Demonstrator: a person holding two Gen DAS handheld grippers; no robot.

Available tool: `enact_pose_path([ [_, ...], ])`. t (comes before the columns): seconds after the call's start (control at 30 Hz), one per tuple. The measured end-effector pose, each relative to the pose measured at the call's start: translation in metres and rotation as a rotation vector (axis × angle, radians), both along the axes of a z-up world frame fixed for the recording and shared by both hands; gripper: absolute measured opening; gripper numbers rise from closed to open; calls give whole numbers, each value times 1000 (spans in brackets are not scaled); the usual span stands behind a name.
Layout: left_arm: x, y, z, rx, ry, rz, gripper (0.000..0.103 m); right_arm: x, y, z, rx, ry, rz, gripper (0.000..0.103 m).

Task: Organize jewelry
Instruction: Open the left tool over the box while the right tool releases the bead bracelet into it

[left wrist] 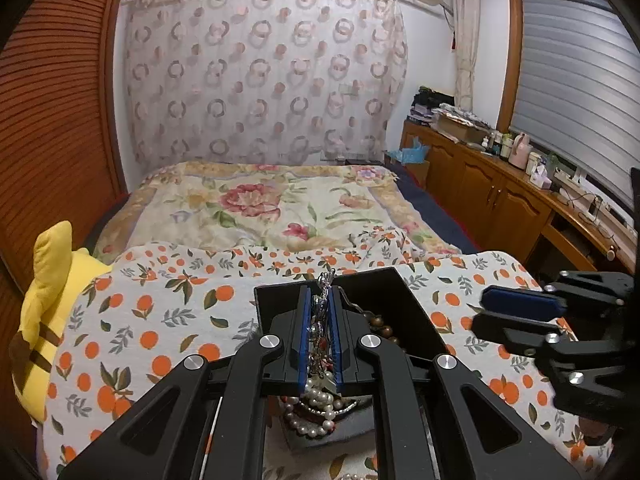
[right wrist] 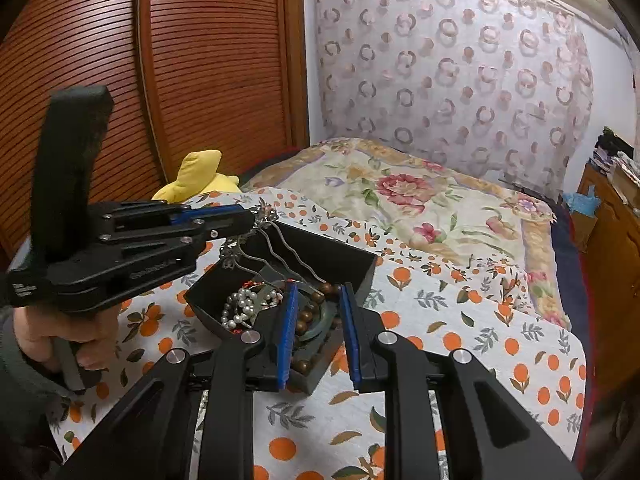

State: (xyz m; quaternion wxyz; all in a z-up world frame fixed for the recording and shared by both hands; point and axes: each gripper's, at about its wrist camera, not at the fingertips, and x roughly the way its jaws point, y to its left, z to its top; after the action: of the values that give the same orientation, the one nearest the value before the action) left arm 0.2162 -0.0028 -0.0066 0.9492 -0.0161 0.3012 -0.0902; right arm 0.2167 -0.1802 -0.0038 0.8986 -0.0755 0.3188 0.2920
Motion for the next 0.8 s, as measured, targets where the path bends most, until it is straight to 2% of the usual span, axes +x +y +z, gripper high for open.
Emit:
enact_pose_path([
  [0.33, 15, 4, -12, -40, 53, 10, 8, -16, -10, -14, -14, 25, -7, 24],
  [0.5, 3, 4, -10, -3, 46, -1, 26, -32, -13, -21, -8, 32, -3, 24],
  [0.57, -7, 4, -10, 16, 42, -9, 37, -39, -15, -23, 2, 38, -4, 24],
  [0.8, -44, 15, -13, 47, 31, -35, 63, -72, -16, -33, 5, 58, 10, 24],
])
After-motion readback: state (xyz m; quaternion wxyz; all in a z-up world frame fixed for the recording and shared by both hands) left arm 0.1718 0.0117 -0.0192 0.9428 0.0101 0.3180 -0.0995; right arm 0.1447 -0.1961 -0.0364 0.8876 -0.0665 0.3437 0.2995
